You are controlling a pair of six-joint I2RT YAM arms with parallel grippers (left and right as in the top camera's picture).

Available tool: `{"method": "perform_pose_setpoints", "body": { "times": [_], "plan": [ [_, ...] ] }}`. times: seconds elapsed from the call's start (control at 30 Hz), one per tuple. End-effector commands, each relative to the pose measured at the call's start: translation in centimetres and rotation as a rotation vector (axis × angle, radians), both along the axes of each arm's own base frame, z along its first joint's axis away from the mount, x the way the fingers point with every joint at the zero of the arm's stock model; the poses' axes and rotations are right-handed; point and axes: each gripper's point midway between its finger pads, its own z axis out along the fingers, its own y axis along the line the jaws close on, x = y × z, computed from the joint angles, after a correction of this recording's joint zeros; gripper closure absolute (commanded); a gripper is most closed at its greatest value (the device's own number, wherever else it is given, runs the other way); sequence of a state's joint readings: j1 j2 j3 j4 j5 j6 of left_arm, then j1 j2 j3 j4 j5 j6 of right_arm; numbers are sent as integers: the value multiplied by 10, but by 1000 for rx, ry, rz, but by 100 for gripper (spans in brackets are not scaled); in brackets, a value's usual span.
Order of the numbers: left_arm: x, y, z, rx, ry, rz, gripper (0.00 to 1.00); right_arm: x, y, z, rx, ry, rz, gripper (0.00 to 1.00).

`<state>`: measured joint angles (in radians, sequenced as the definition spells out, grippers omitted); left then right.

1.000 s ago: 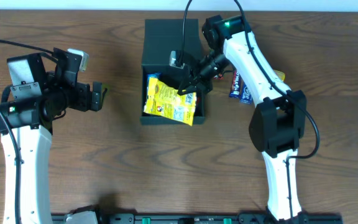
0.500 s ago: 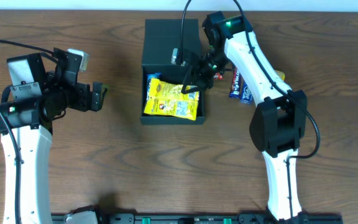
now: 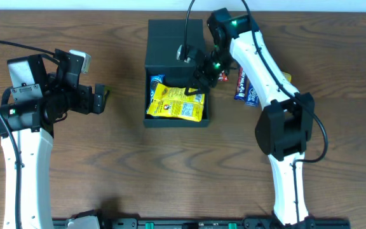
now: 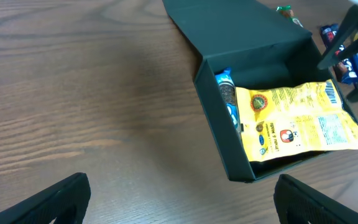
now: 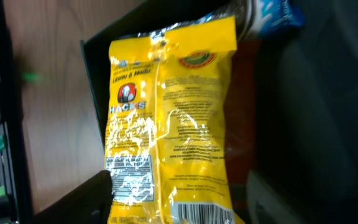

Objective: Pack container
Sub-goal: 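Press the yellow bag down into the box with the right gripper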

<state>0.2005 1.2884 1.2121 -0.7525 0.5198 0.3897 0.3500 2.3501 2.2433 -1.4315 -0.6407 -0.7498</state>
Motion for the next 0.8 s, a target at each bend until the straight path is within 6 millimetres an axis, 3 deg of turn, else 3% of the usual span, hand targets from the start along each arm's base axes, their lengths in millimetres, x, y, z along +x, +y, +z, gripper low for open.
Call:
{"method": "perform_pose_setpoints", "body": {
  "times": [0.0, 0.07, 0.1, 0.2, 0.43, 0.77],
  "plan": [
    [-1, 1, 3, 5, -11, -3, 5, 13, 5, 23, 25, -25, -62, 55],
    [-1, 1, 4, 5, -11, -3, 5, 13, 8, 39, 35, -49, -58, 96],
    [-1, 1, 4, 5, -11, -3, 5, 11, 9, 43, 34, -45, -58, 99],
    [-1, 1, 3, 5, -11, -3, 5, -3, 12, 40, 14, 1, -41, 99],
    [-1, 1, 4, 6, -12, -3, 4, -27, 30, 12, -26, 68, 16, 99],
    [-1, 1, 4, 6, -12, -3, 5, -45, 18, -43, -181, 113, 40, 99]
  ]
}}
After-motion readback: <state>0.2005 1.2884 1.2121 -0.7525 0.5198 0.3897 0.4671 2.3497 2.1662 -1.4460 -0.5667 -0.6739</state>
